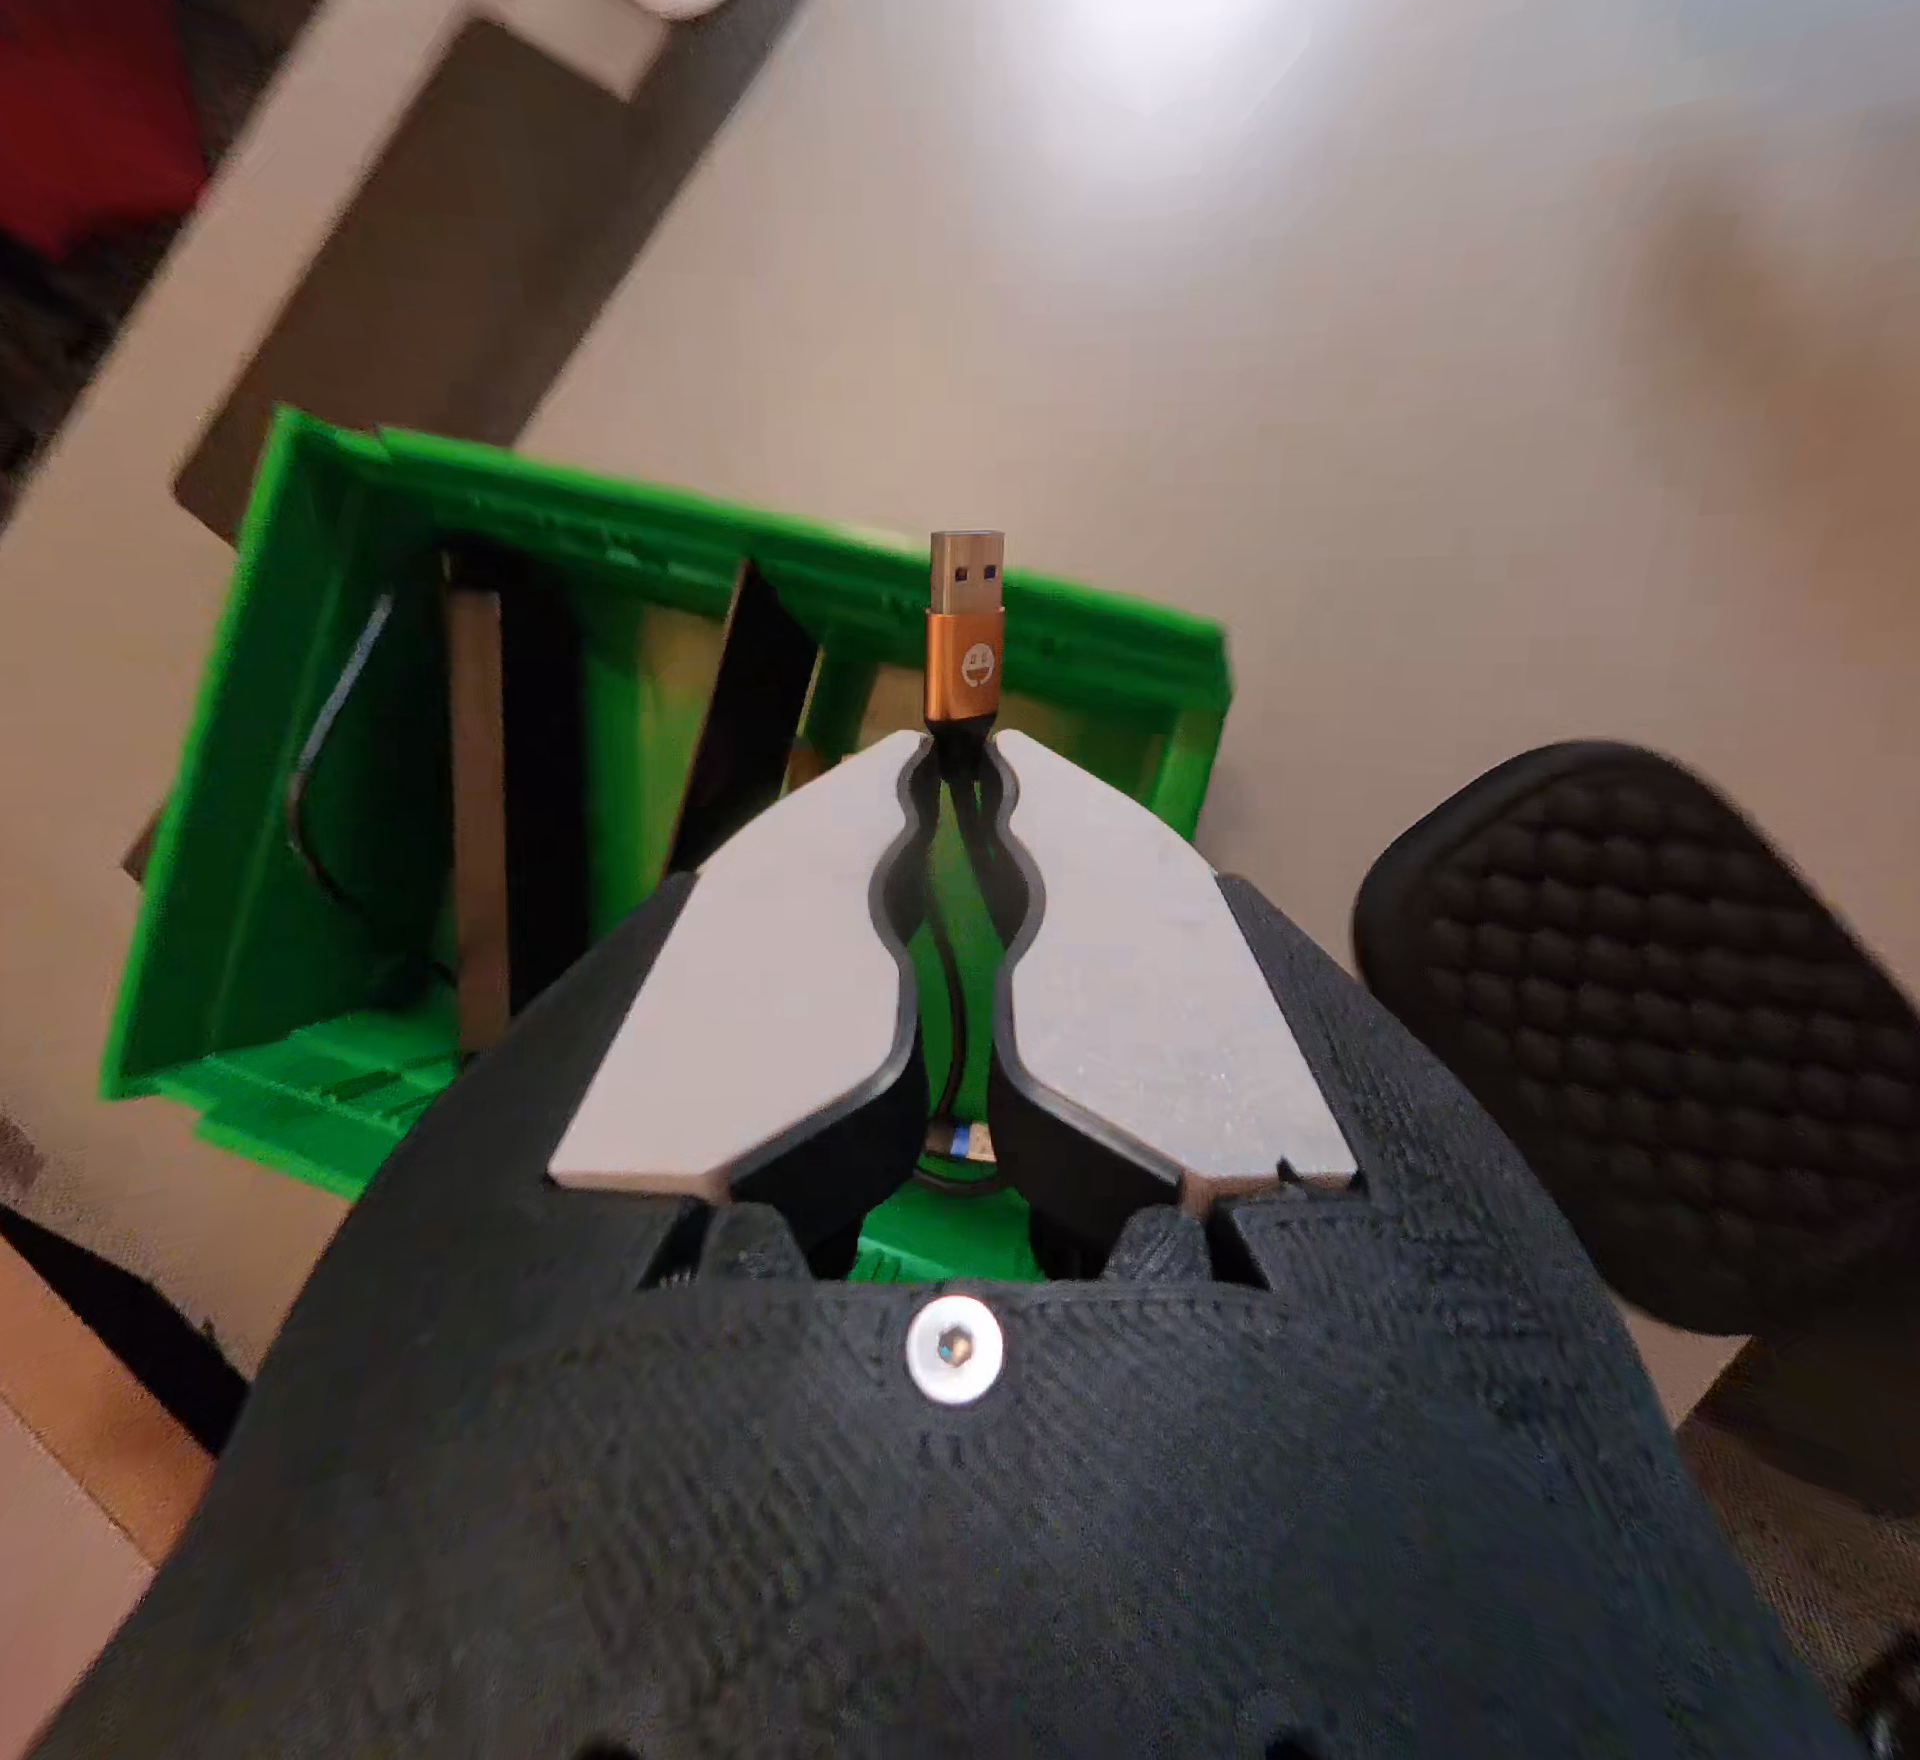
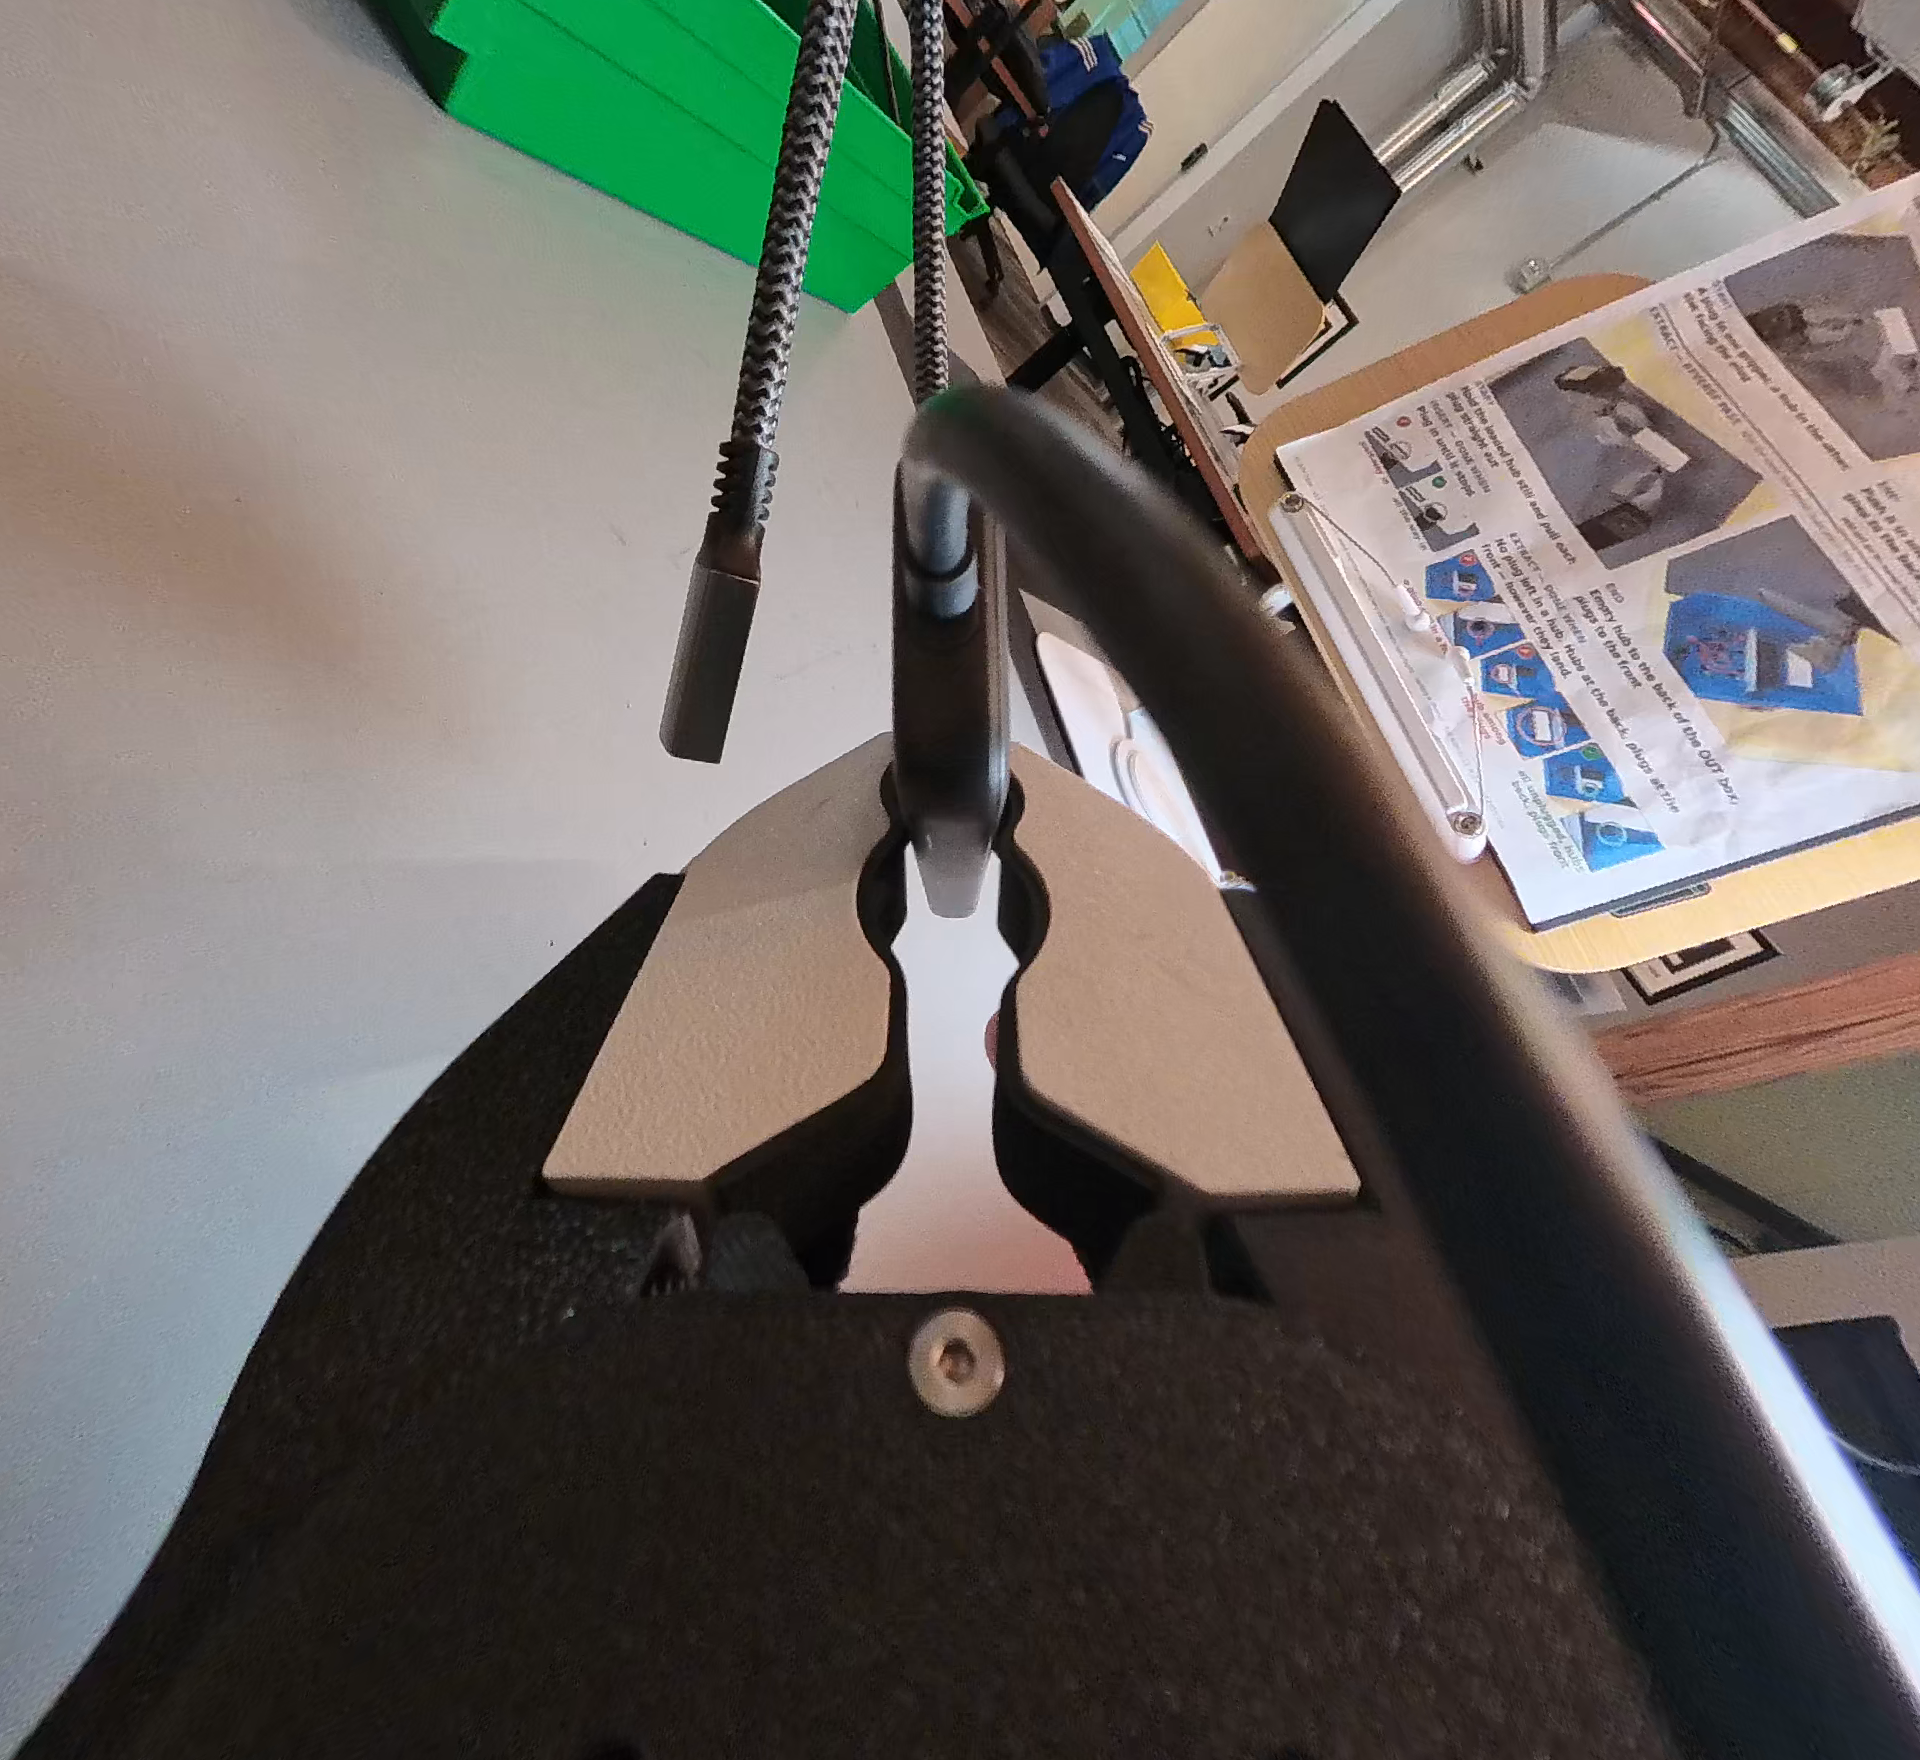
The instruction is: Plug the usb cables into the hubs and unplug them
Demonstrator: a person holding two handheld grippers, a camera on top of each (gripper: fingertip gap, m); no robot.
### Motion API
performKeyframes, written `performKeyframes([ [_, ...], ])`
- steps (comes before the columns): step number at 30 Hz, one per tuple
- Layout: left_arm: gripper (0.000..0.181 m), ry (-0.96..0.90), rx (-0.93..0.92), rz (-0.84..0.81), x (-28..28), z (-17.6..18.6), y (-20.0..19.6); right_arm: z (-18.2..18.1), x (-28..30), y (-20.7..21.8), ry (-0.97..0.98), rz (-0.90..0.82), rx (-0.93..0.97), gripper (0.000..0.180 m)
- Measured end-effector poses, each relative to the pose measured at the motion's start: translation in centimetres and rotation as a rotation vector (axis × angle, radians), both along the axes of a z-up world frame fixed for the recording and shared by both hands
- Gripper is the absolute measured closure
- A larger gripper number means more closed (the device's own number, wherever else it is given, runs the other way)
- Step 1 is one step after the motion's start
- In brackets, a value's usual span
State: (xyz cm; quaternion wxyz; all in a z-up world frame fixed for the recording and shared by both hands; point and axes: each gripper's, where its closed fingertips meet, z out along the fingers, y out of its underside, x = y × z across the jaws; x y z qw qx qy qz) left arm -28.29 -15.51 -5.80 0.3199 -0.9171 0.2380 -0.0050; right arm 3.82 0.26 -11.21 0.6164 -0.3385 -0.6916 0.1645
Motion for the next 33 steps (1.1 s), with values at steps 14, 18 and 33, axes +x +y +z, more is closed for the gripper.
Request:
performKeyframes([
  [14,0.173,-0.568,-0.049,-0.618,24.8,-0.4,1.1,0.0,0.6,1.1,-0.017,-0.063,0.153,0.167],
  [18,0.173,-0.627,-0.161,-0.596,28.2,-6.7,3.7,-0.5,1.0,2.1,-0.033,-0.089,0.175,0.167],
  [33,0.166,-0.190,0.021,-0.475,27.8,-15.3,8.4,0.2,1.5,2.1,0.042,-0.027,0.042,0.167],
])
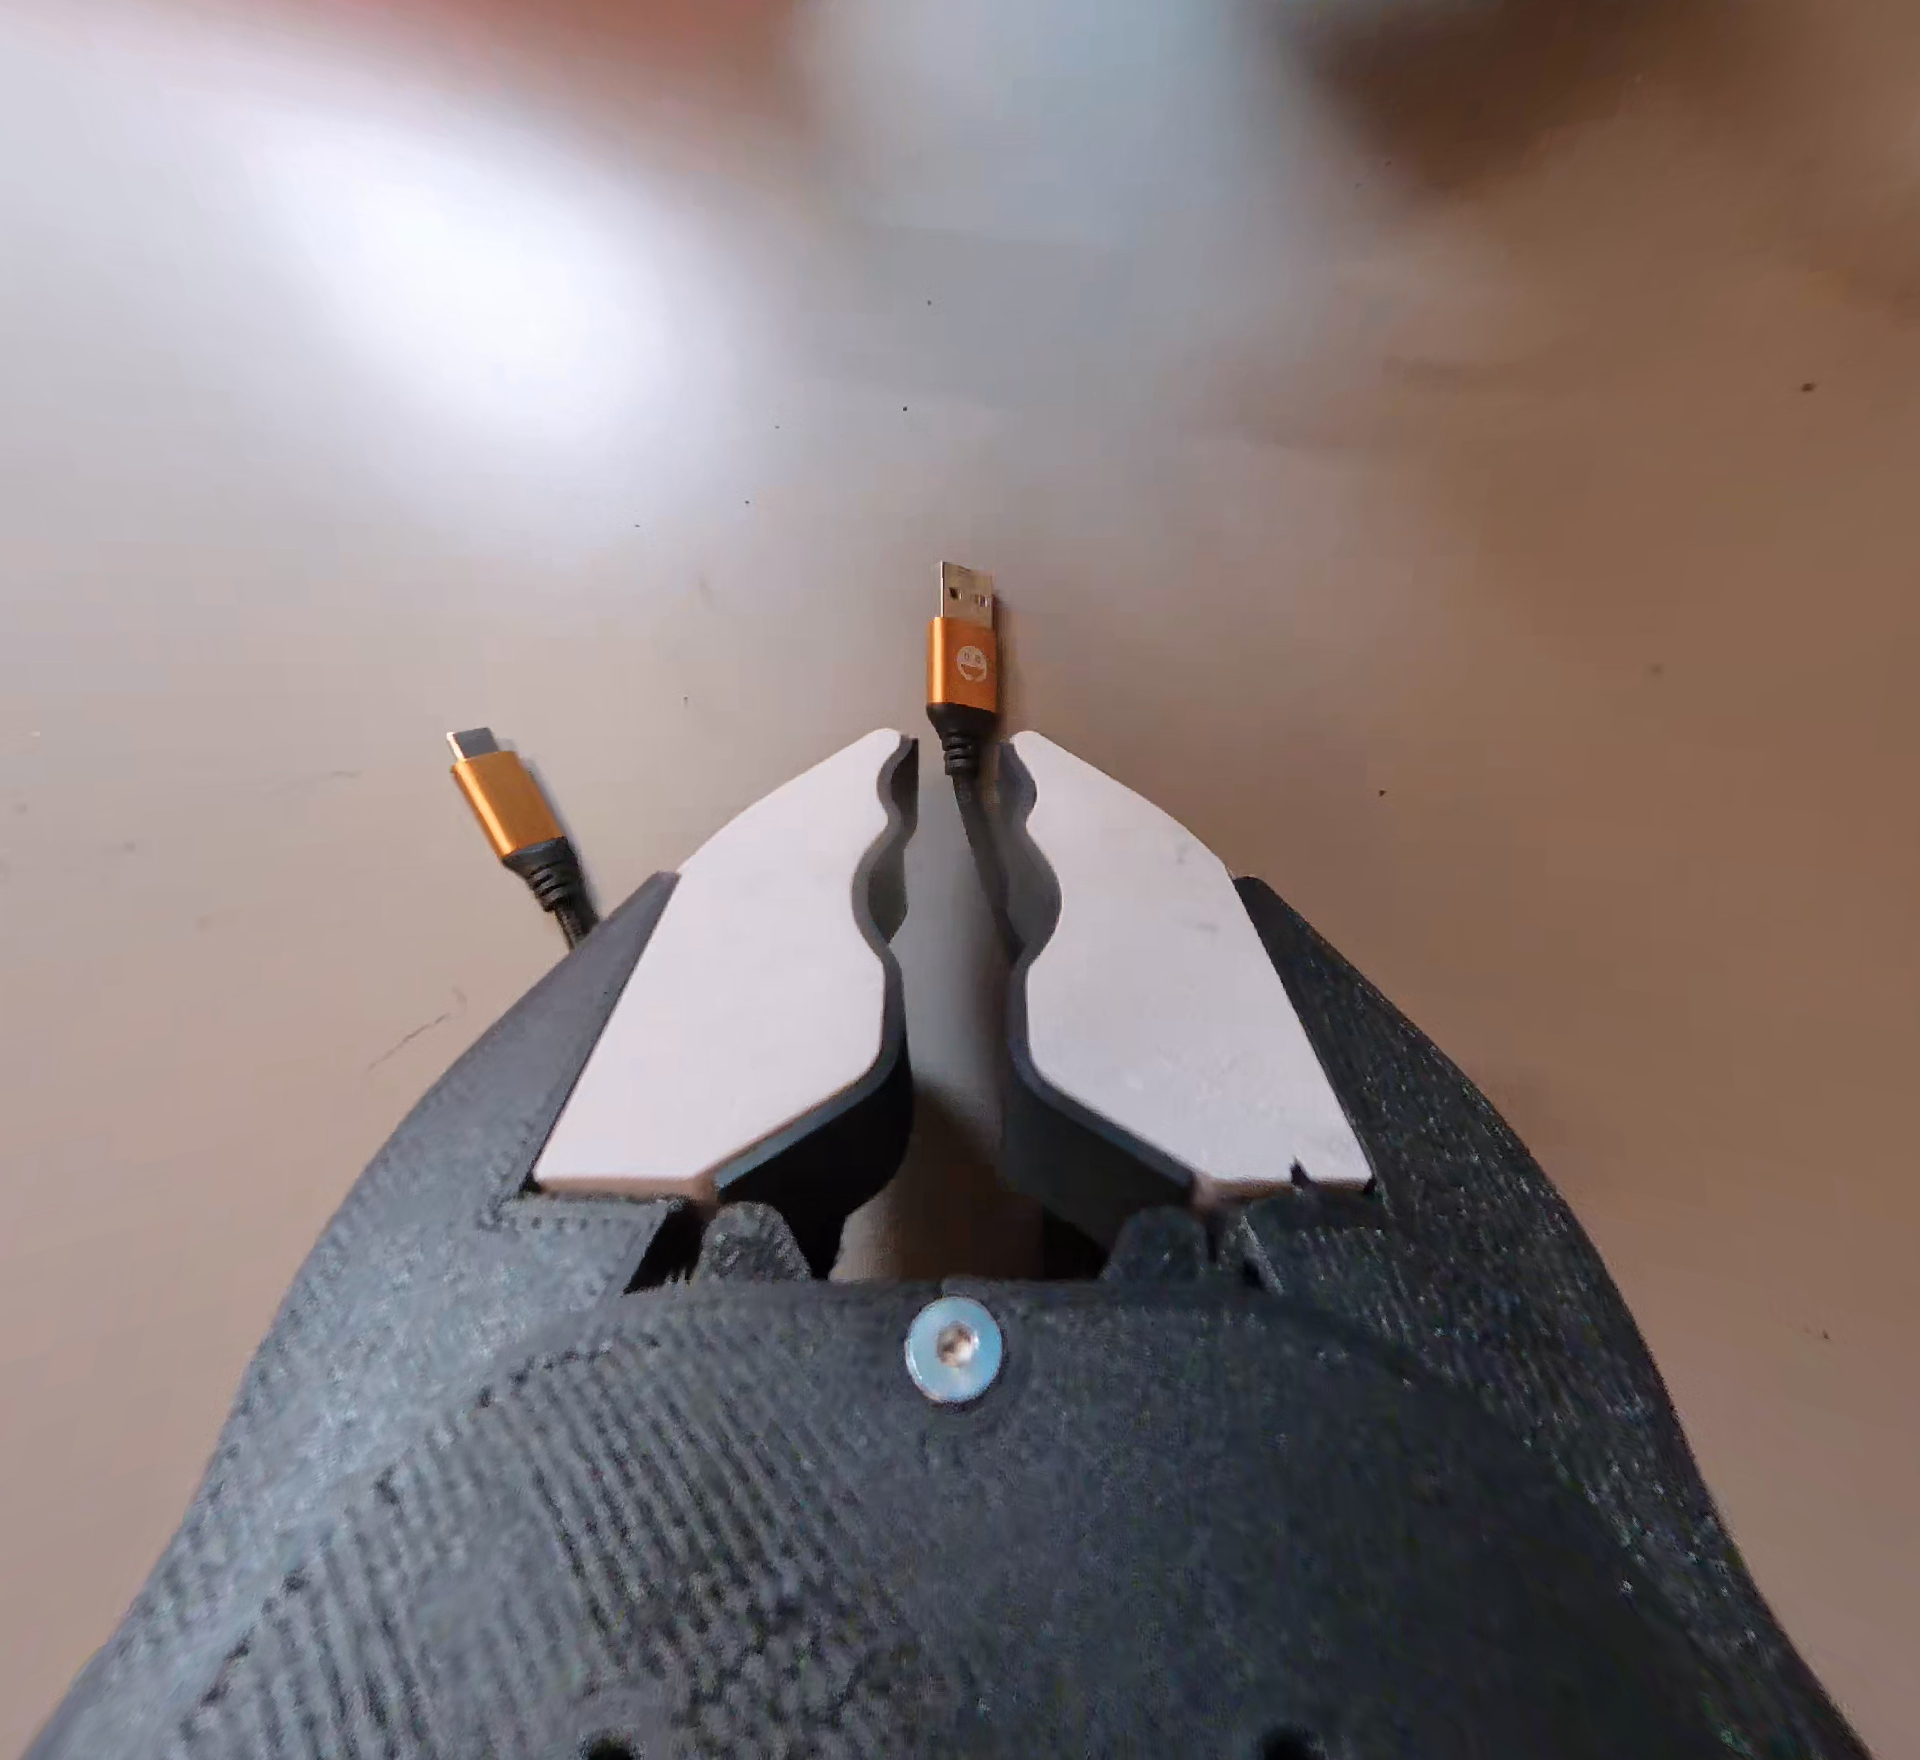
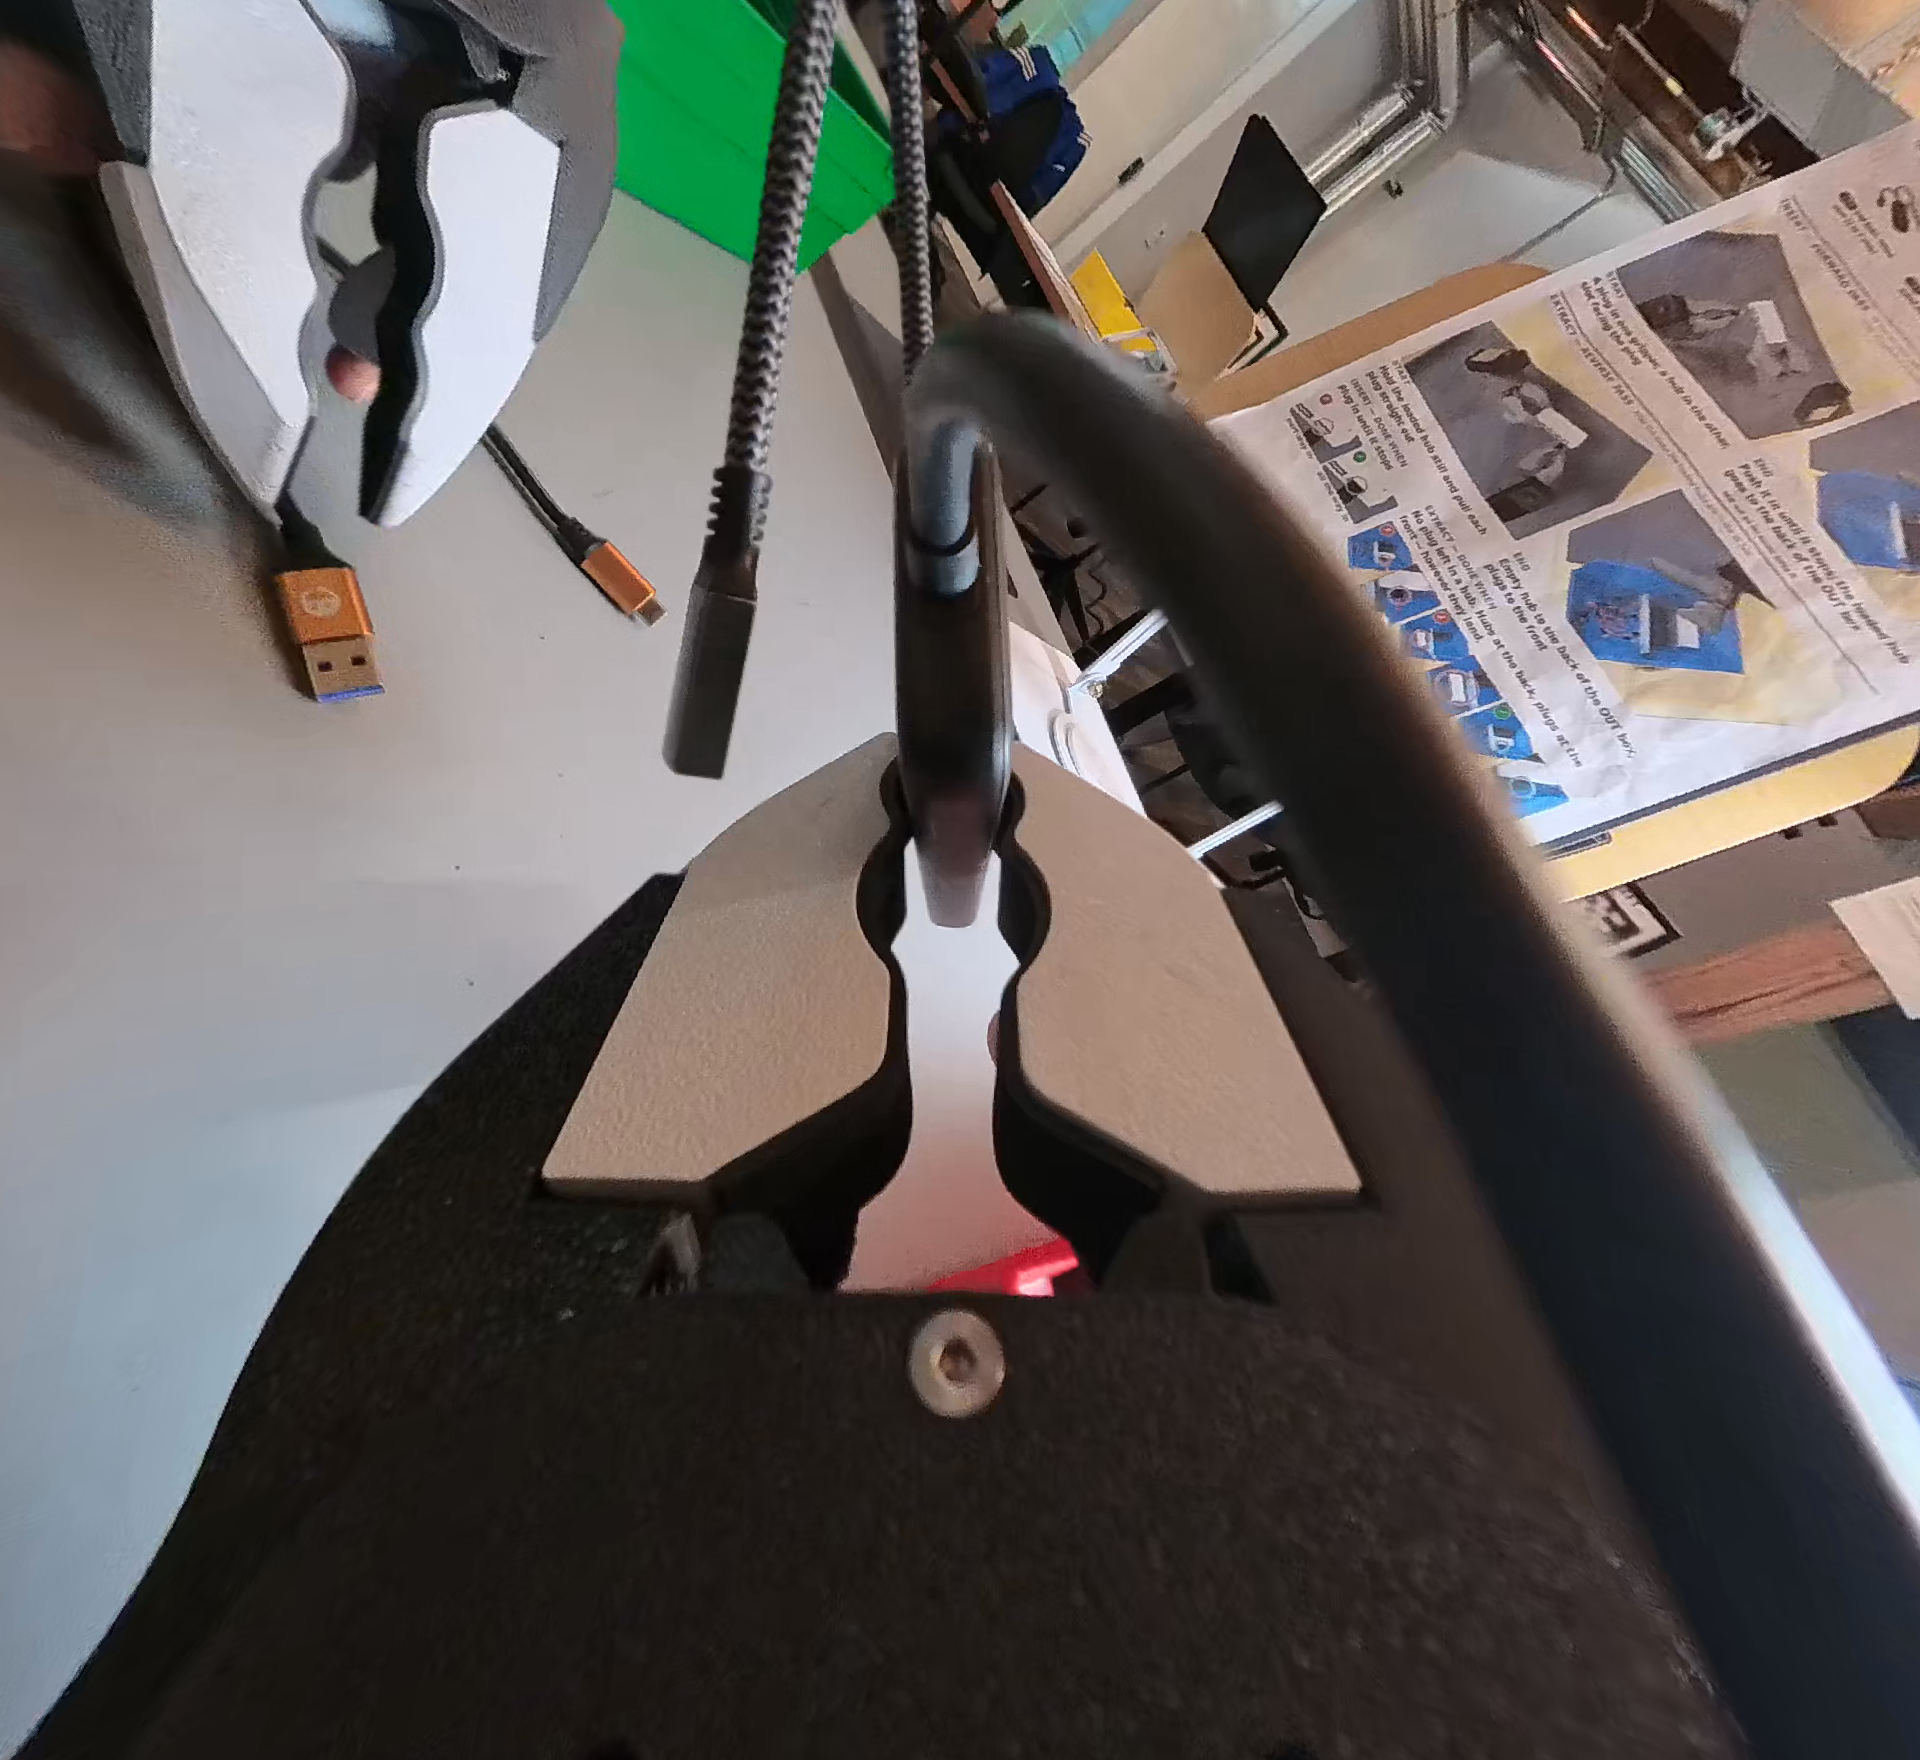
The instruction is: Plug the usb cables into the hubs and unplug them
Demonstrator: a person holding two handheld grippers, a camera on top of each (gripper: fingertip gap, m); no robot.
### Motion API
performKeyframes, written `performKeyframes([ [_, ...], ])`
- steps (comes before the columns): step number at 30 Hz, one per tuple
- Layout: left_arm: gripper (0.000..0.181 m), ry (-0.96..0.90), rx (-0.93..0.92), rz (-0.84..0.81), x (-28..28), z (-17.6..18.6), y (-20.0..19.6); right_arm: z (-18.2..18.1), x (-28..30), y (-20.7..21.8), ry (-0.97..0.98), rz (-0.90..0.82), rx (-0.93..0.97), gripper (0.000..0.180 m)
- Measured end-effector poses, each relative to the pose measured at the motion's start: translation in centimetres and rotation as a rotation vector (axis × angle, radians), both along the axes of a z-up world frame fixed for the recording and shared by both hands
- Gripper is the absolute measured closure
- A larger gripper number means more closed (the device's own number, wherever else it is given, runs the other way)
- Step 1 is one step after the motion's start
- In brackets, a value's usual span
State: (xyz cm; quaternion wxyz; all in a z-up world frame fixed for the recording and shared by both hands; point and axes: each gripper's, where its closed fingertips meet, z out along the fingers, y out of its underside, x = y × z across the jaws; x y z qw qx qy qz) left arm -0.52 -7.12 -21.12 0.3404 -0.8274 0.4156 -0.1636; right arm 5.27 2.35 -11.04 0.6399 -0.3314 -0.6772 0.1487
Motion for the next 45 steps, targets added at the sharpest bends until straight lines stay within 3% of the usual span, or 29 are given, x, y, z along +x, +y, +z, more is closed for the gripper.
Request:
performKeyframes([
  [5,0.162,-0.009,0.069,-0.019,-0.1,0.9,-0.6,0.6,0.4,0.3,0.035,-0.001,-0.032,0.167],
  [14,0.157,0.108,0.073,-0.041,0.1,-1.1,-1.1,1.3,1.0,1.3,0.069,-0.037,-0.063,0.167],
  [22,0.169,0.114,0.105,0.024,-0.4,-1.3,0.4,1.6,1.1,1.2,0.073,-0.036,-0.045,0.167],
  [26,0.176,0.211,0.176,0.066,-1.8,-0.9,1.5,1.8,1.2,1.3,0.073,-0.049,-0.029,0.167],
  [29,0.176,0.094,0.153,0.108,-2.9,1.7,1.5,1.6,1.4,1.8,0.054,-0.083,0.010,0.167],
  [33,0.176,-0.112,0.121,0.142,-5.7,8.0,0.1,0.4,1.6,2.9,-0.037,-0.137,0.129,0.167],
  [38,0.177,-0.240,0.083,0.060,-5.1,14.3,-2.4,-2.2,0.3,1.7,-0.191,-0.102,0.315,0.167],
  [45,0.176,-0.074,-0.269,-0.080,0.2,8.9,-0.8,-3.4,-1.4,-2.6,-0.183,0.050,0.322,0.167],
])
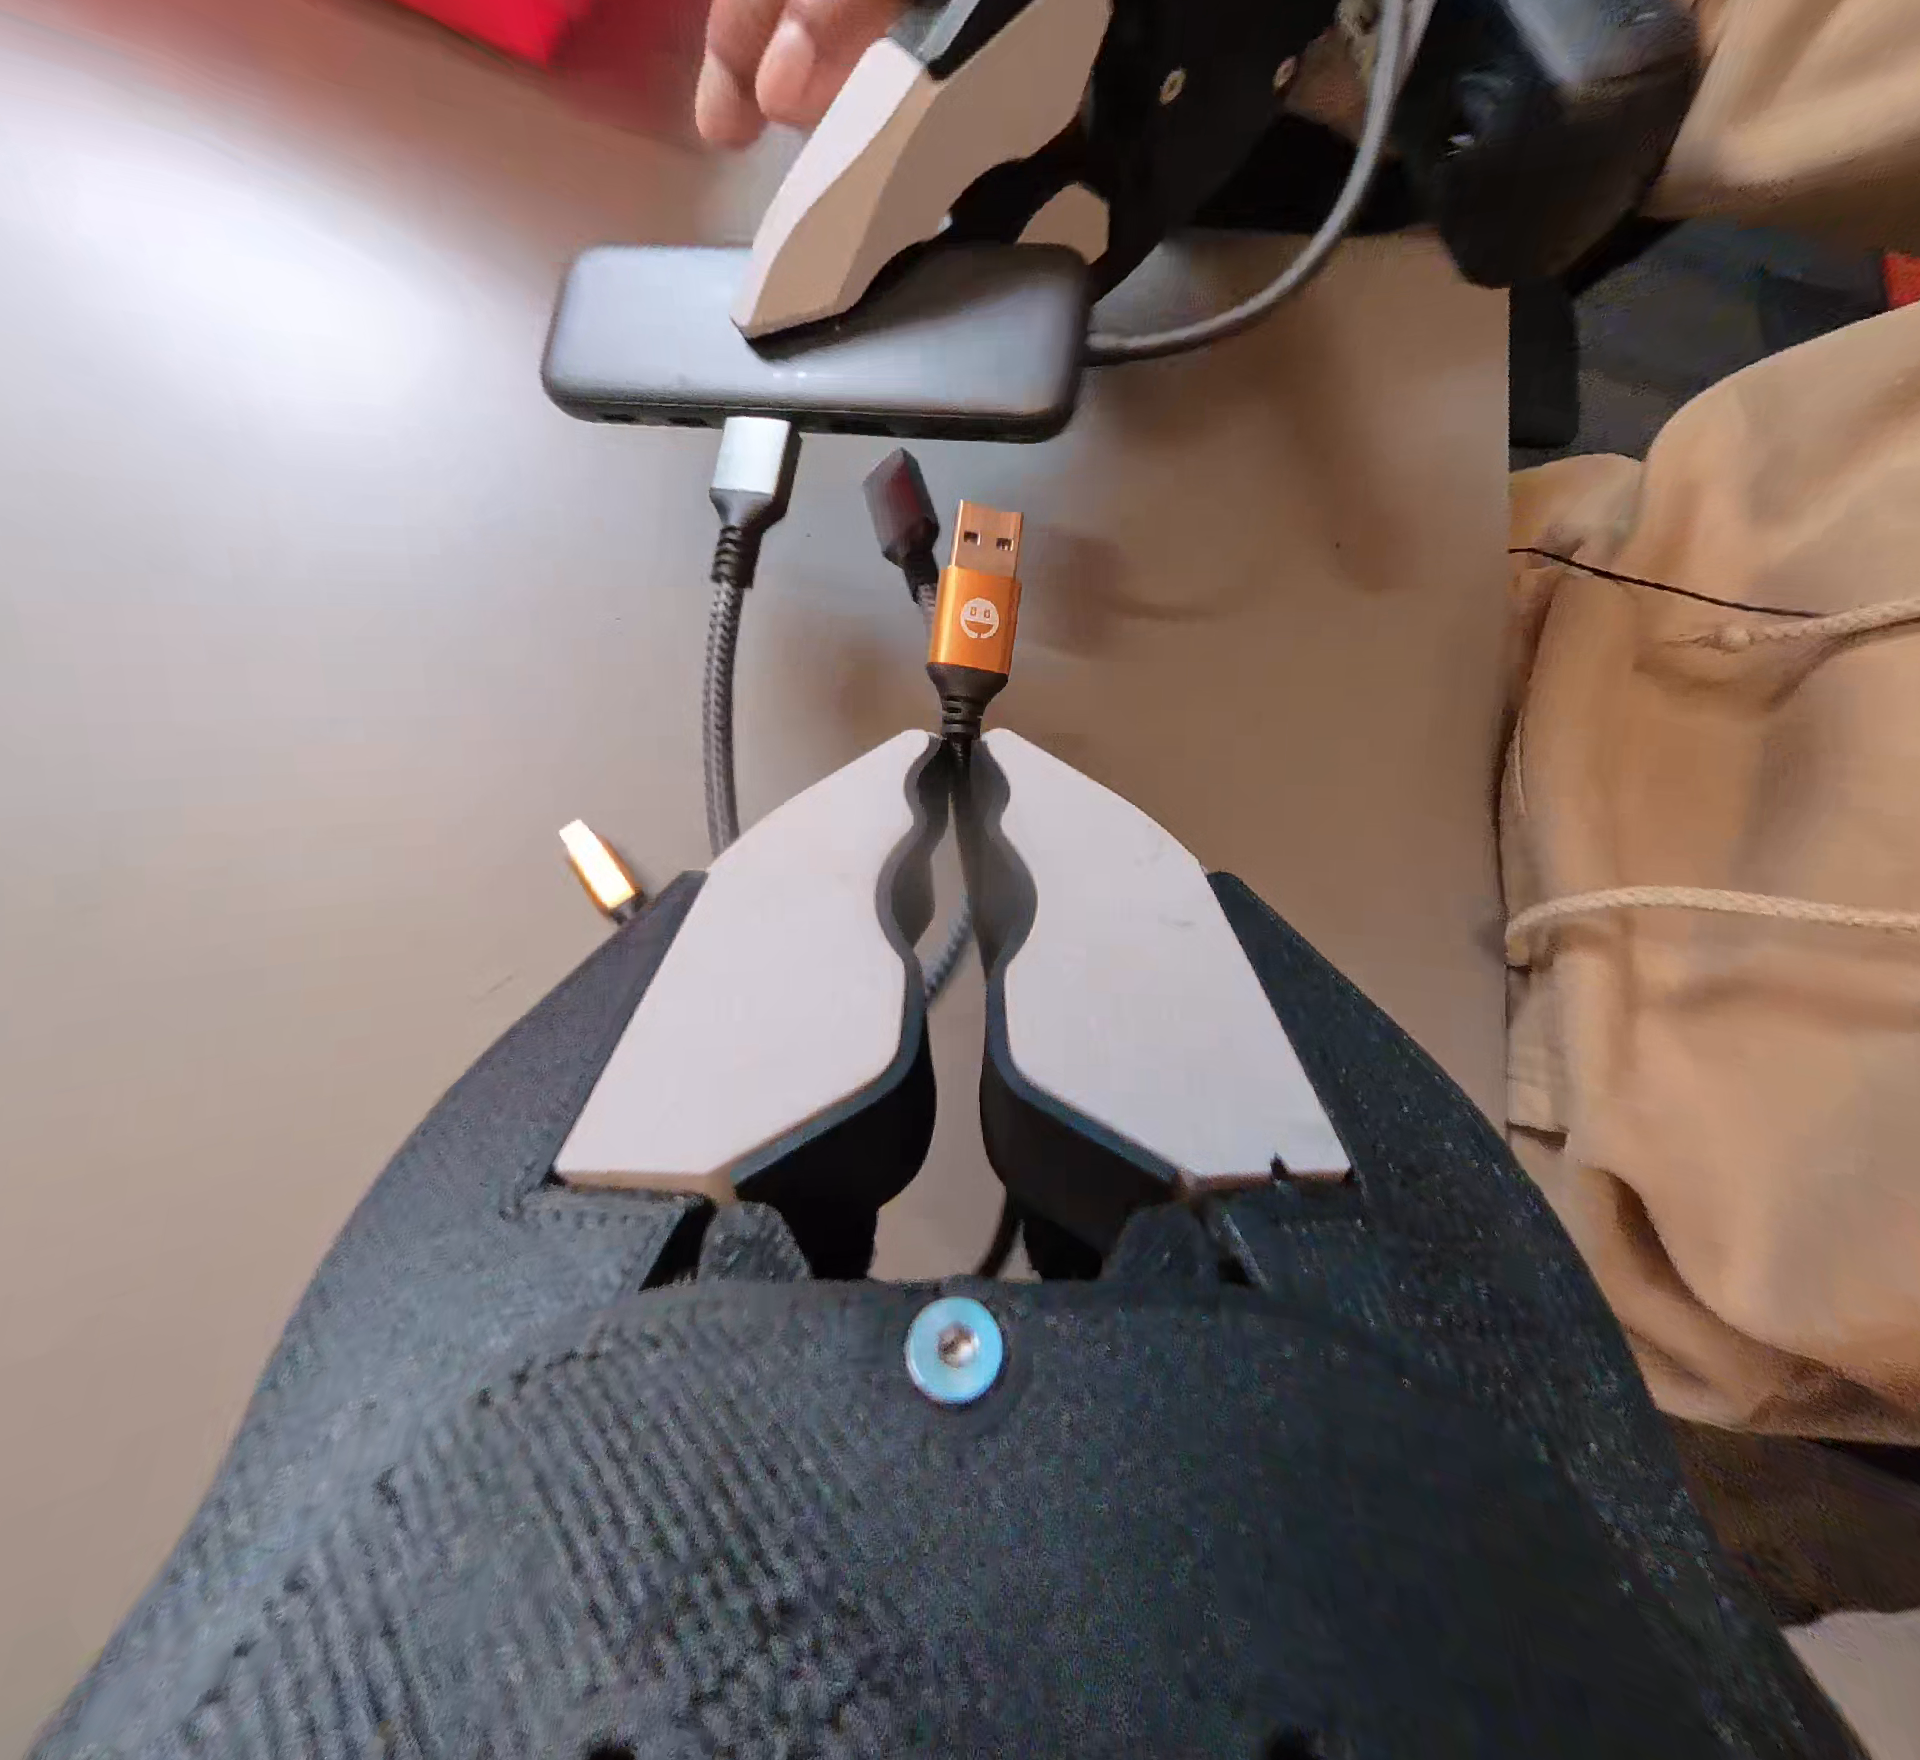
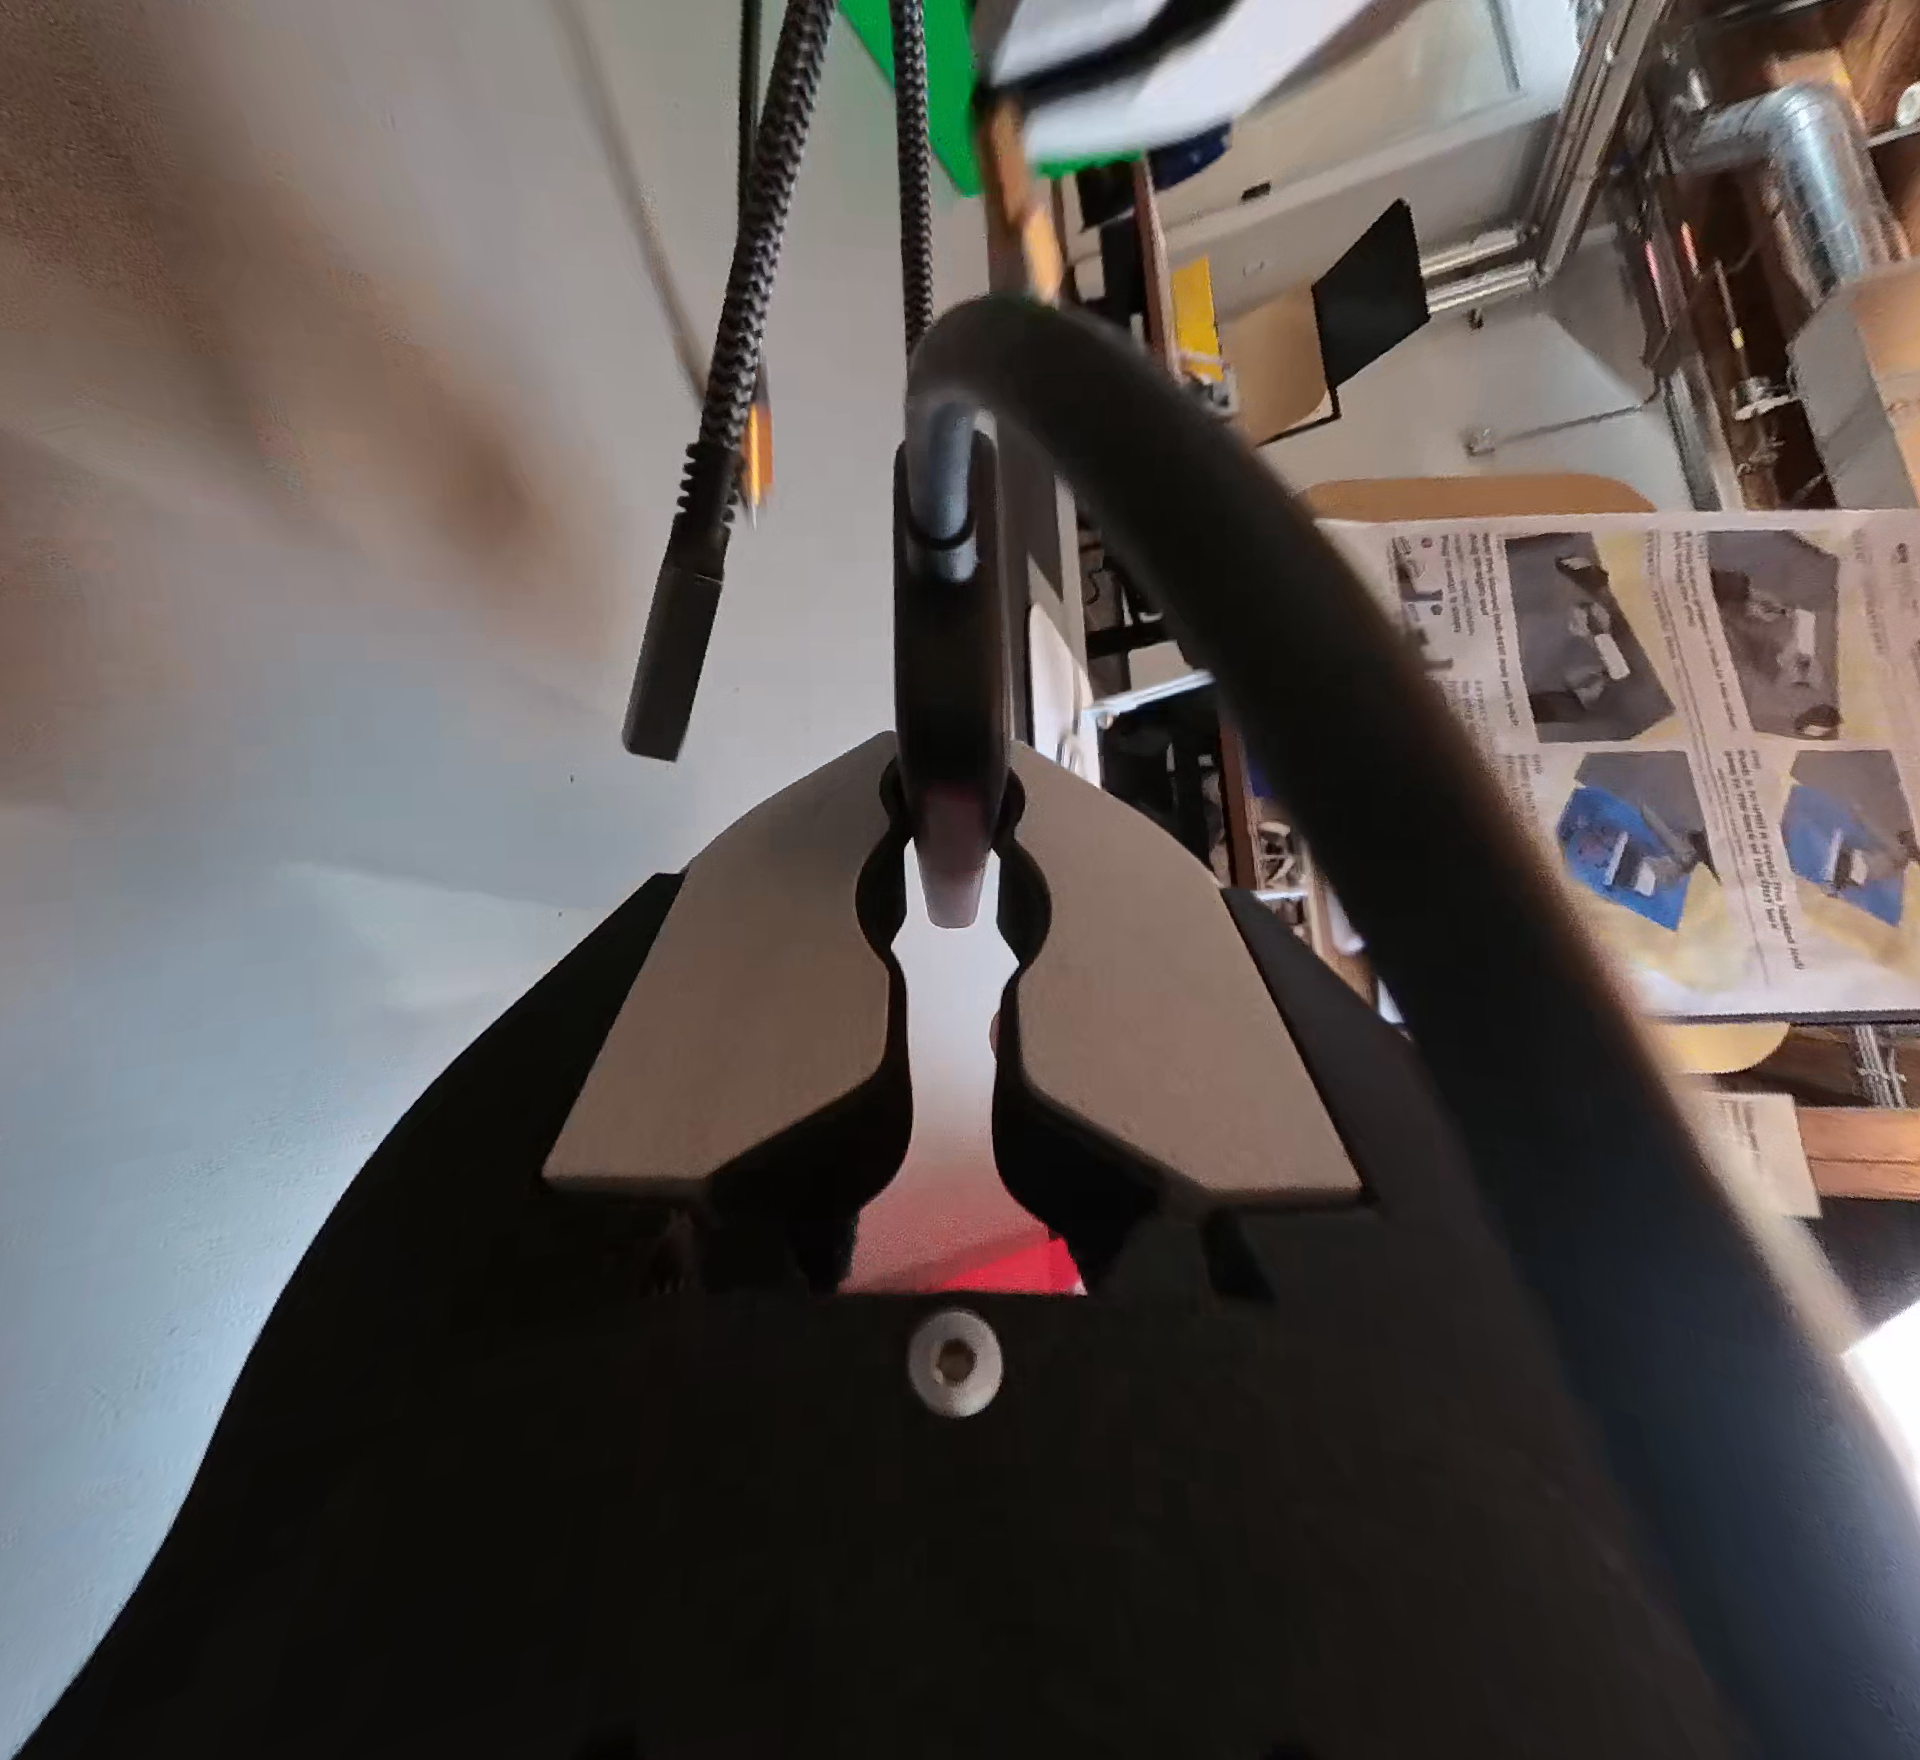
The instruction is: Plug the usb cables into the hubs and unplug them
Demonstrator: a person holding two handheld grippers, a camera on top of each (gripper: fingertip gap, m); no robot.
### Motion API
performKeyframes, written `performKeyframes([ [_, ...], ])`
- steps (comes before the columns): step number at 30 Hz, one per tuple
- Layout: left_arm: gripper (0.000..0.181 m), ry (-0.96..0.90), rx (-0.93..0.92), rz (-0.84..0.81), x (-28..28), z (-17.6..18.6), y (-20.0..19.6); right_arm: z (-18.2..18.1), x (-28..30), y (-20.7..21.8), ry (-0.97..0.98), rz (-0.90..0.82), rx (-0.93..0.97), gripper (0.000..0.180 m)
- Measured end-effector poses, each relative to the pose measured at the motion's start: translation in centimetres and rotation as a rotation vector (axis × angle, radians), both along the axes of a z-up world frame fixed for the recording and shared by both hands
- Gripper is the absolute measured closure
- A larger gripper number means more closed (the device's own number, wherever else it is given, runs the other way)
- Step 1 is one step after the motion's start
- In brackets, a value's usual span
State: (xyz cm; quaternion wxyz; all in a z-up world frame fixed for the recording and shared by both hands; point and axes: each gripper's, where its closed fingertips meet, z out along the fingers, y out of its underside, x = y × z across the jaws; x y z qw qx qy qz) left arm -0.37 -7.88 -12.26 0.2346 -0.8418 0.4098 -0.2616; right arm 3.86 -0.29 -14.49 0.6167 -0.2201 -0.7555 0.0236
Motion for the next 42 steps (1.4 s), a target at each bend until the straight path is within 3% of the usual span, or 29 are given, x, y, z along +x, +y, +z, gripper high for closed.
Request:
performKeyframes([
  [10,0.177,-0.019,-0.075,-0.022,1.5,-1.2,2.0,1.2,0.2,-0.9,0.070,0.049,0.017,0.167],
  [25,0.177,-0.120,-0.105,-0.021,1.0,-0.9,1.8,1.6,0.0,-2.3,0.106,0.080,0.024,0.167],
  [32,0.177,-0.193,-0.105,-0.020,1.5,0.2,1.6,1.0,-0.3,-2.3,0.075,0.055,0.034,0.168],
  [42,0.177,-0.142,-0.057,0.018,1.2,-0.1,2.1,0.7,-0.5,-1.7,0.064,-0.018,0.014,0.168],
])
